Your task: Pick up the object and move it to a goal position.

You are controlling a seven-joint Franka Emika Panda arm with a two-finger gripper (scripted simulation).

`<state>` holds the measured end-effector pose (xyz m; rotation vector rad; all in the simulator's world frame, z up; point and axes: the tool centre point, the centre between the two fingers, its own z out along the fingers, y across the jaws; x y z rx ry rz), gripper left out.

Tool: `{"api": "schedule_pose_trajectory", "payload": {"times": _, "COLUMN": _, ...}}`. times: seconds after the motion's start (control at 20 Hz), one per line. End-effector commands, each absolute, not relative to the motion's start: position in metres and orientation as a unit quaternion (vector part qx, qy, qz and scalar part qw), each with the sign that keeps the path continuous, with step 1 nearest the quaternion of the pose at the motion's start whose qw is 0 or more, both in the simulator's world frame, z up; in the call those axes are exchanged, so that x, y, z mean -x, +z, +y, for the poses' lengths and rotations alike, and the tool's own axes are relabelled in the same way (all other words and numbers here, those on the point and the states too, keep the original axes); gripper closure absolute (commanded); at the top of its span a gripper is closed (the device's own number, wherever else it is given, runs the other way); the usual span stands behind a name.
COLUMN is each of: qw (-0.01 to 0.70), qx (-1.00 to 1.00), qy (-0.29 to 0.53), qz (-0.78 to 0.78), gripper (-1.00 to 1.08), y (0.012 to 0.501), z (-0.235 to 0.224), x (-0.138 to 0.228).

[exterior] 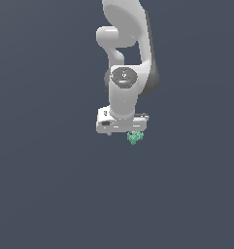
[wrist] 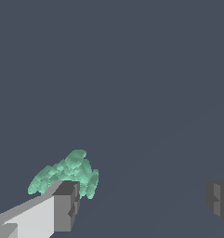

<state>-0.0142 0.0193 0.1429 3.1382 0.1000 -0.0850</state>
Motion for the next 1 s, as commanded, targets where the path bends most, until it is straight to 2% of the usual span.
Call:
{"api": "schedule_pose_trajectory", "payload": {"times": 0.0, "qw": 0.0, "qx": -0.999, "qy": -0.027, "qz": 0.032, "gripper": -0.92, "y": 0.143, "z": 0.019, "x": 0.014}}
{"api": "schedule_pose_trajectory", "payload": {"times": 0.95, "qw": 0.004, "qx": -0.999, "qy": -0.026, "qz": 0.025, "gripper": -0.92, "y": 0.132, "z": 0.012, "x": 0.015}}
